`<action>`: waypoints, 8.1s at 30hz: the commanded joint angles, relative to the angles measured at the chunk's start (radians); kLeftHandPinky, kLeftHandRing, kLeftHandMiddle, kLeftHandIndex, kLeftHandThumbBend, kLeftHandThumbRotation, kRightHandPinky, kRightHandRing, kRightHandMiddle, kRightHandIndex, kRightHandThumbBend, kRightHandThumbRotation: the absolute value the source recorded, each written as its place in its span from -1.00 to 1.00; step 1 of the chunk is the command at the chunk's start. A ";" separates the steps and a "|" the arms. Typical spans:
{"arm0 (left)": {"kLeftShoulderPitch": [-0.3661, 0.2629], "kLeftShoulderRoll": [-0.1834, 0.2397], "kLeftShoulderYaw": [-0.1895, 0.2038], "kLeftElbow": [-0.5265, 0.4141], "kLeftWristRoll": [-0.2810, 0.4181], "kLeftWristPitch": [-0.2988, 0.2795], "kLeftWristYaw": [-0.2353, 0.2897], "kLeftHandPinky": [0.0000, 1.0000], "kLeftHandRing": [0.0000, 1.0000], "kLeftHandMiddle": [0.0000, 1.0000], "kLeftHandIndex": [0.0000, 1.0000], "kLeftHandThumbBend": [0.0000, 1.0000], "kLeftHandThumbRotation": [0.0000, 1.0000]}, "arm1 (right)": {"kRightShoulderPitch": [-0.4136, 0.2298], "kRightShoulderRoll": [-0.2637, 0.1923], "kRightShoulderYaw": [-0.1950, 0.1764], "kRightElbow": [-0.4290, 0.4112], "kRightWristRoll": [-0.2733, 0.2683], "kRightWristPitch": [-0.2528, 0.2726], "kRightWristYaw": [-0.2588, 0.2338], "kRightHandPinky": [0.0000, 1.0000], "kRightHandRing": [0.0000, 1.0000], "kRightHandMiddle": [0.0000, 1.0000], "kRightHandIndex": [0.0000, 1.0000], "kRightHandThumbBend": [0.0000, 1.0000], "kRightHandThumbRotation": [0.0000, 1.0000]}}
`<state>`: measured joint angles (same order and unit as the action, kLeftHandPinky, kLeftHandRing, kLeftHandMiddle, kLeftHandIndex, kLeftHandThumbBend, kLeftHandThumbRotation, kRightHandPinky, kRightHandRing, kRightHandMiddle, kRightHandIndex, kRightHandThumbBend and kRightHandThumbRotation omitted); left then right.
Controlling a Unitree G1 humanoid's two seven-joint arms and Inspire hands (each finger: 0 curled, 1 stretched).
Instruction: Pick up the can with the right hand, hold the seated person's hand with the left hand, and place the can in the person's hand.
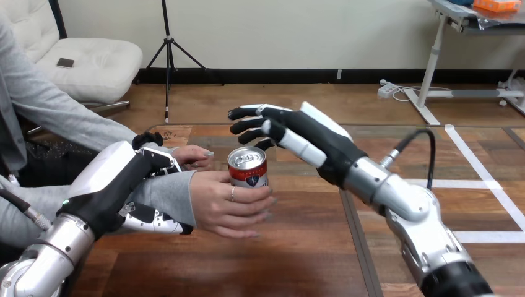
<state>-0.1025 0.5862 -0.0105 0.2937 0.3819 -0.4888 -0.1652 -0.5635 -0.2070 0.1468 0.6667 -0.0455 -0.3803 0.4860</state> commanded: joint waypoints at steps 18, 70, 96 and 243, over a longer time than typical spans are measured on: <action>0.002 0.074 -0.014 -0.311 -0.119 0.328 -0.329 -0.02 0.17 0.23 0.24 0.83 -0.79 | 0.112 -0.037 -0.082 -0.199 0.075 0.013 -0.009 0.30 0.50 0.60 0.69 1.00 1.00; 0.075 0.088 -0.015 -0.556 -0.020 0.626 -0.418 1.00 1.00 1.00 0.99 1.00 -0.14 | 0.177 -0.056 -0.105 -0.263 0.085 0.025 -0.027 0.34 0.41 0.55 0.62 1.00 1.00; 0.148 -0.015 0.057 -0.473 -0.097 0.393 -0.180 0.54 0.82 0.83 0.83 0.66 0.74 | 0.233 -0.046 -0.115 -0.319 0.139 0.013 -0.013 0.31 0.40 0.54 0.61 1.00 1.00; 0.347 -0.563 0.009 -0.215 -0.509 -0.226 0.037 0.86 0.84 0.83 0.84 -0.36 1.00 | 0.641 0.192 -0.158 -0.453 0.367 -0.023 -0.042 0.70 0.73 0.73 0.72 0.82 1.00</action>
<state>0.2663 0.0295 0.0084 0.0619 -0.1356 -0.6976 -0.1123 0.1166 -0.0278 -0.0104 0.2579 0.3163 -0.3958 0.4416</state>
